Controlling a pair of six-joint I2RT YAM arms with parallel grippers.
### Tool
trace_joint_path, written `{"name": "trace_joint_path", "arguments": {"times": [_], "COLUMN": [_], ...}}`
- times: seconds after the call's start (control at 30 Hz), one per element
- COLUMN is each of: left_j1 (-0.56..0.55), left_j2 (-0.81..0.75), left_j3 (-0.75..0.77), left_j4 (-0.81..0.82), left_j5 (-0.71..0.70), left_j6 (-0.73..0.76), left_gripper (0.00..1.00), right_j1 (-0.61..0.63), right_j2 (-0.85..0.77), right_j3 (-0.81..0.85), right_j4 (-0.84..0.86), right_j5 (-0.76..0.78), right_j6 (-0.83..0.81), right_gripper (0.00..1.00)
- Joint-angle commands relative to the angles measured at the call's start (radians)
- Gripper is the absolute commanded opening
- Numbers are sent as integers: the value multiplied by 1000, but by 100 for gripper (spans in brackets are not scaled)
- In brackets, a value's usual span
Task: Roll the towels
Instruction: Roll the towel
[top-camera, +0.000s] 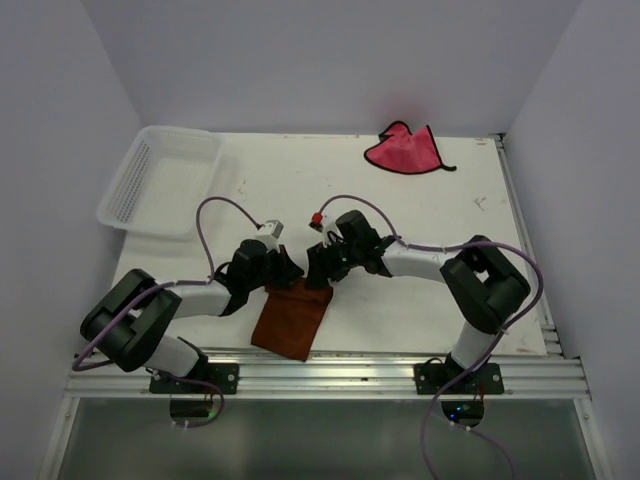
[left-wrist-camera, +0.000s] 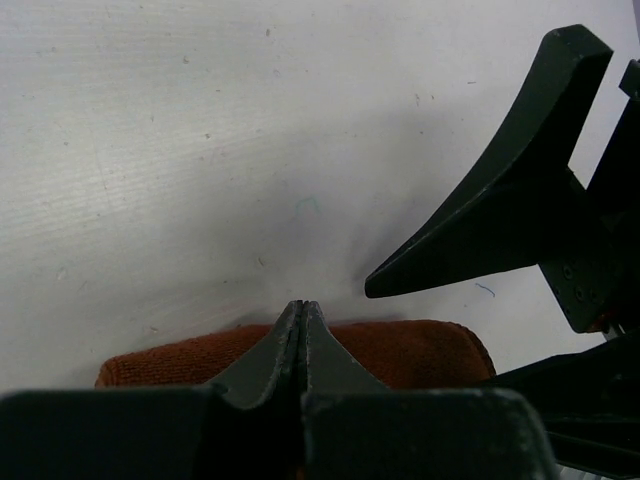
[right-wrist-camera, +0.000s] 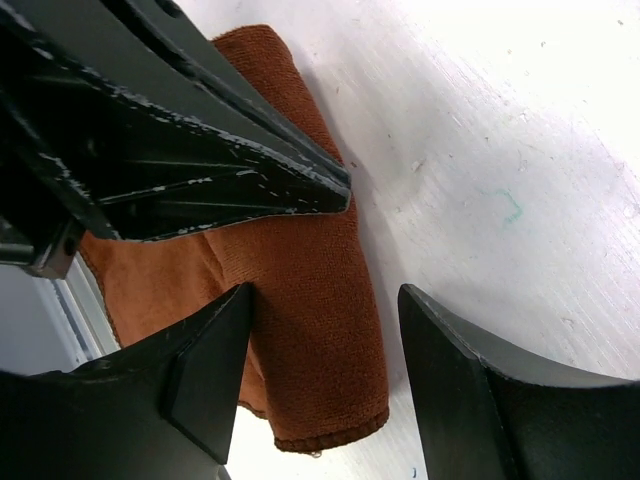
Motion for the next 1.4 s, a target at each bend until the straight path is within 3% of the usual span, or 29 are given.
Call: {"name": "trace_joint_path", "arguments": {"times": [0.0, 0.4, 0.53, 0.63, 0.73, 0.83, 1.03, 1.37], "left_j1": [-8, -11, -11, -11, -11, -10, -10, -2], "left_j2": [-30, -44, -46, -56, -67, -81, -109, -103], "left_j3": [-6, -3, -3, 6, 22, 48, 149, 266], "left_j4": [-2, -18, -22, -35, -57, -86, -192, -273], "left_j5": [-24, -35, -38, -46, -47, -56, -110, -144], "left_j6": [9, 12, 13, 16, 18, 25, 68, 65], "left_gripper": [0, 0, 0, 0, 0, 0, 0, 0], "right_j1": [2, 48, 54, 57, 68, 80, 178, 318], "right_j2": [11, 21, 9, -3, -23, -60, -160, -164], "right_j3": [18, -8, -34, -39, -40, -51, -80, -94], "right_j4": [15, -40, -31, -32, -29, -25, -37, -3], "right_j5": [-26, -9, -1, 9, 38, 78, 363, 882], "right_j6": [6, -38, -40, -40, -41, -49, -107, -175], "right_gripper": [63, 57, 45, 25, 11, 6, 3, 2]}}
